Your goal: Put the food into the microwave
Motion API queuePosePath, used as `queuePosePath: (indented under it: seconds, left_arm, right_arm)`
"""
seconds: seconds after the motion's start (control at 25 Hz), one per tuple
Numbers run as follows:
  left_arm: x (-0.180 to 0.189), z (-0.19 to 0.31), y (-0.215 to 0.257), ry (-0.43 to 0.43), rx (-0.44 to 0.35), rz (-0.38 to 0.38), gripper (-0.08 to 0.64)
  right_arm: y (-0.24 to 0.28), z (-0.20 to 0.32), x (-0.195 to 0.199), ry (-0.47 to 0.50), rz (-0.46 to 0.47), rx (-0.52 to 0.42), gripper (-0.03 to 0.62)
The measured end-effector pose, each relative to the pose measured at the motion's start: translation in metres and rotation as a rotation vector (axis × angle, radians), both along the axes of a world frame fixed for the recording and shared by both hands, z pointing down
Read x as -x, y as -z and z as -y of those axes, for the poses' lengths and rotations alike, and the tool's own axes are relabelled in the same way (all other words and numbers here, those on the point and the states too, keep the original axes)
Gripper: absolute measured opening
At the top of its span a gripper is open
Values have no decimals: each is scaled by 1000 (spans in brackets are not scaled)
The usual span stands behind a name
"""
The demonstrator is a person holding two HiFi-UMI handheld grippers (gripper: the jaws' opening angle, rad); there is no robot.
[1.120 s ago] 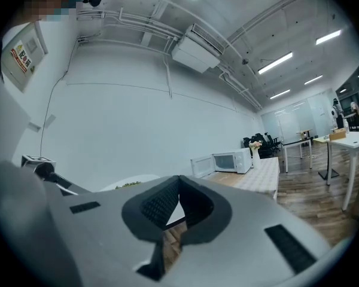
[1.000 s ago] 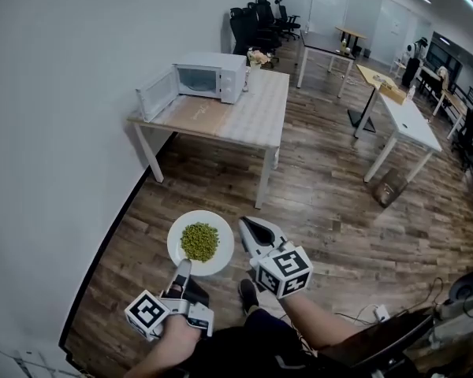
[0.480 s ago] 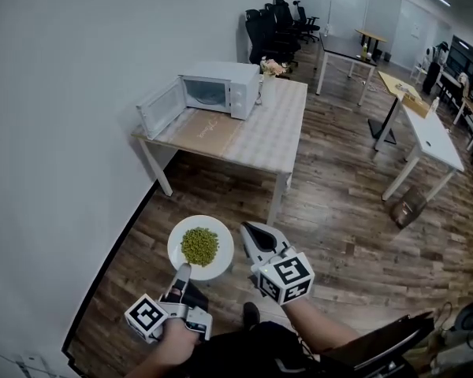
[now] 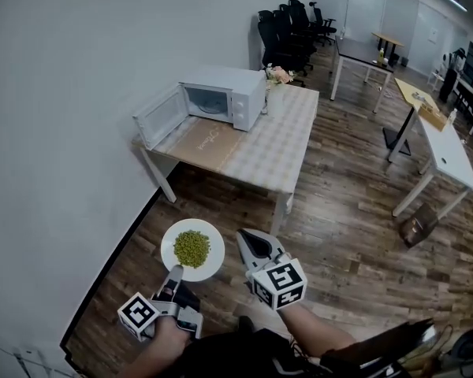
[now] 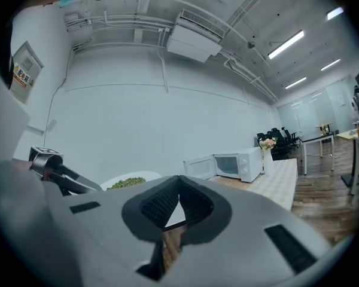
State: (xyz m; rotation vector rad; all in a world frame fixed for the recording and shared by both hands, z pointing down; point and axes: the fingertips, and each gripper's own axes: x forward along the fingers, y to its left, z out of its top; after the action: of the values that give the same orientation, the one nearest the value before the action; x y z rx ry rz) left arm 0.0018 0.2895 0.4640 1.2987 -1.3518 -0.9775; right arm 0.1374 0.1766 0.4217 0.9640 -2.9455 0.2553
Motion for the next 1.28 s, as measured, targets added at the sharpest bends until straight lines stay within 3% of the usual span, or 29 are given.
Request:
queuePosePath:
  seconds: [0.32, 0.6, 1.28]
  left_arm:
    - [-11, 34, 16, 4, -11, 9, 17]
    - [7, 77, 9, -3, -23, -8, 17]
    - [111, 190, 12, -45, -76, -39, 17]
  right_arm:
    - [3, 37, -15, 1, 52, 16, 8]
    - [7, 80, 0, -18, 32, -7, 8]
    - [9, 180, 101, -52, -29, -32, 8]
